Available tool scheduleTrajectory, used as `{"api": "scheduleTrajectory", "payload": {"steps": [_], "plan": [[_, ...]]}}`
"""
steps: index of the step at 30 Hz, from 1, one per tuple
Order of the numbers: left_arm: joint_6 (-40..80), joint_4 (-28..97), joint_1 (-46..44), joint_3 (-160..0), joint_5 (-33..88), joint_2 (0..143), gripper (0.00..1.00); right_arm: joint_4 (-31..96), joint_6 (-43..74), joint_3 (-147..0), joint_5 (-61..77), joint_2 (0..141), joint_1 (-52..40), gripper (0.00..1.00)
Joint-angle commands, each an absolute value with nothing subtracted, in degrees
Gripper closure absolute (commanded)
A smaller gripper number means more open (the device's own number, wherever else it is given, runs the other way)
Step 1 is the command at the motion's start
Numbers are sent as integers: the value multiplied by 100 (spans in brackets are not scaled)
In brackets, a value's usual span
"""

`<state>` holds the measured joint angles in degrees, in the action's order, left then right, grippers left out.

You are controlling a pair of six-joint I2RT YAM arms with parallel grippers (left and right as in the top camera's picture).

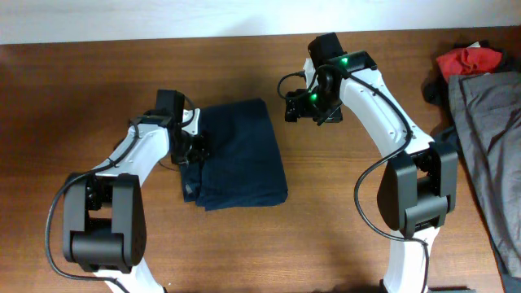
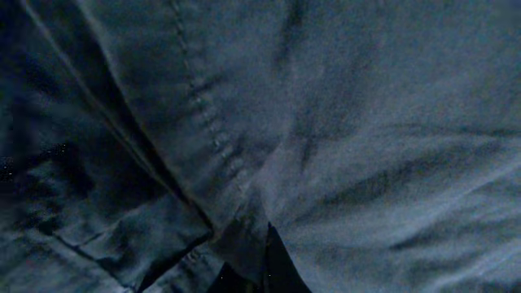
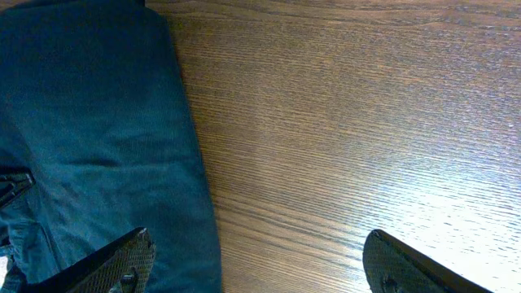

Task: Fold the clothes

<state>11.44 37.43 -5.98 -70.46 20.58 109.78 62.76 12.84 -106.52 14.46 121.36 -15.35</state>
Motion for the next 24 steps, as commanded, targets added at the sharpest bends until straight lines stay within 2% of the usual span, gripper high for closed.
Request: {"api": "scheduleTrajectory", "payload": {"steps": [1,9,21,24], "plan": [[1061,3940,-585,-7295,1874,11050,99,6263,1223,-10617,1474,12232,-1533,13],[1063,4753,-585,-7684,878,10849,99,6261,1223,-10617,1437,12232,-1533,13],[1066,4943,-585,-7732,587,10033,99,6259,1225,-10617,1437,12232,-1533,13],[1297,5196,-587,-7732,-5,9876,99,6259,1225,-10617,1437,12232,-1533,14]]}}
